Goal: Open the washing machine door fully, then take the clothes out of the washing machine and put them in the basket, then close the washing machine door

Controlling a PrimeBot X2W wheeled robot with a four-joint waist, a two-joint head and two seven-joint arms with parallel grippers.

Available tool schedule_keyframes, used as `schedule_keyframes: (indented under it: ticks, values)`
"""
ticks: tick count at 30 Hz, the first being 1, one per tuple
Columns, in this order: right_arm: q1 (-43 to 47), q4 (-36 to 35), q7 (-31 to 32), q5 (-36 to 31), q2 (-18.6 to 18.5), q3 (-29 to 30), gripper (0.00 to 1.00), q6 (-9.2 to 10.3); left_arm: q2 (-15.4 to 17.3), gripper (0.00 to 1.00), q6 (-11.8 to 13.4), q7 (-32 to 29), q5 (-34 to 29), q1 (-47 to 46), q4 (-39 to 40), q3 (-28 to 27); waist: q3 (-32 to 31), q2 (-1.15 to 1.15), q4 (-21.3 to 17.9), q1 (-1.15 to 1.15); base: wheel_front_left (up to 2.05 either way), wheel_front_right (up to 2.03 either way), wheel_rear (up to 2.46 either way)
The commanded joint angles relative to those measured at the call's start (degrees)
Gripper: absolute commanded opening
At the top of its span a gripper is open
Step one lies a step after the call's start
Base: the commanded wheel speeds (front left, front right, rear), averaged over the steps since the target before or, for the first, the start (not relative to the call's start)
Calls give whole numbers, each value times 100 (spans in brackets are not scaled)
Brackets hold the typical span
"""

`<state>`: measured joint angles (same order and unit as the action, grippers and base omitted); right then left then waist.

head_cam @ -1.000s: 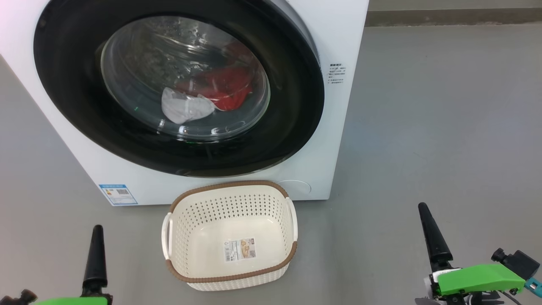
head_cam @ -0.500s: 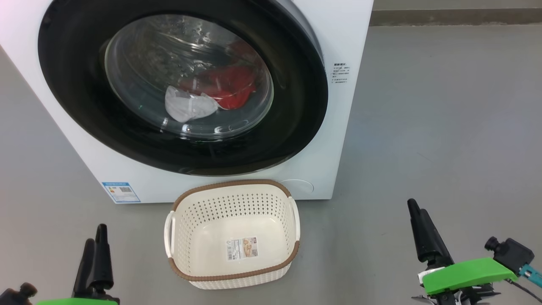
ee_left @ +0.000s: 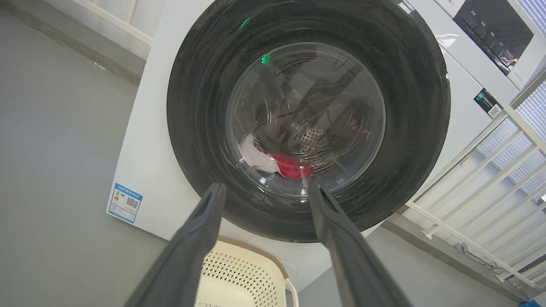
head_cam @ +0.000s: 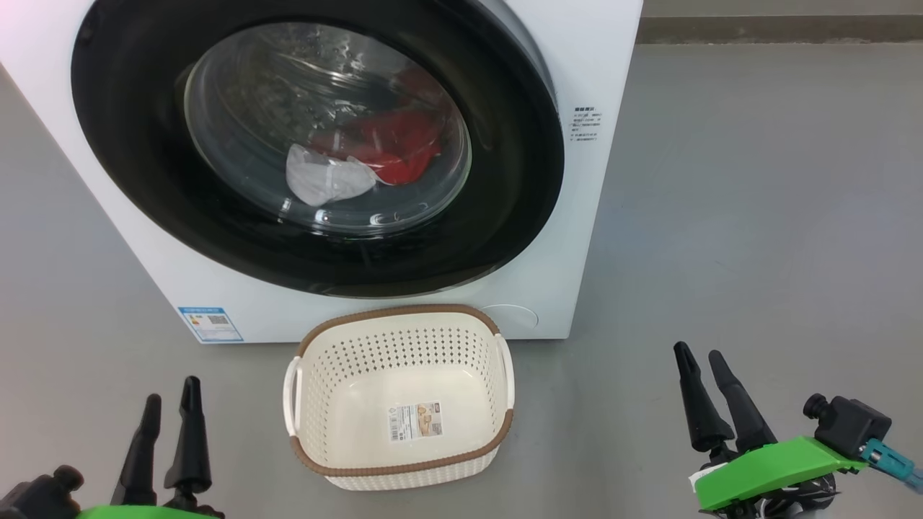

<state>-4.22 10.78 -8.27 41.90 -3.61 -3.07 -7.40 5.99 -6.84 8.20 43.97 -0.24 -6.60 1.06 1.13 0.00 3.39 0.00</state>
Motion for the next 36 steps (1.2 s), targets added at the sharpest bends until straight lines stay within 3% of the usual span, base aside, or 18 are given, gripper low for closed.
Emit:
schedule_keyframes:
  ticks: [1, 10, 36]
  values:
    - [-288, -146, -79, -222, -10, -146, 100, -6, 169, 100, -46, 78, -243, -76, 182, -122, -3, 0, 5, 0, 0, 0, 0]
    - [-305, -125, -230, -1118, 5, -191, 100, -7, 177, 100, -51, 231, -1182, -45, 55, -96, -55, 0, 34, 0, 0, 0, 0]
    - [-426, -198, -648, -2856, 42, -353, 100, -9, 279, 100, -64, 655, -2850, 19, 238, 35, -96, 0, 116, 0, 0, 0, 0]
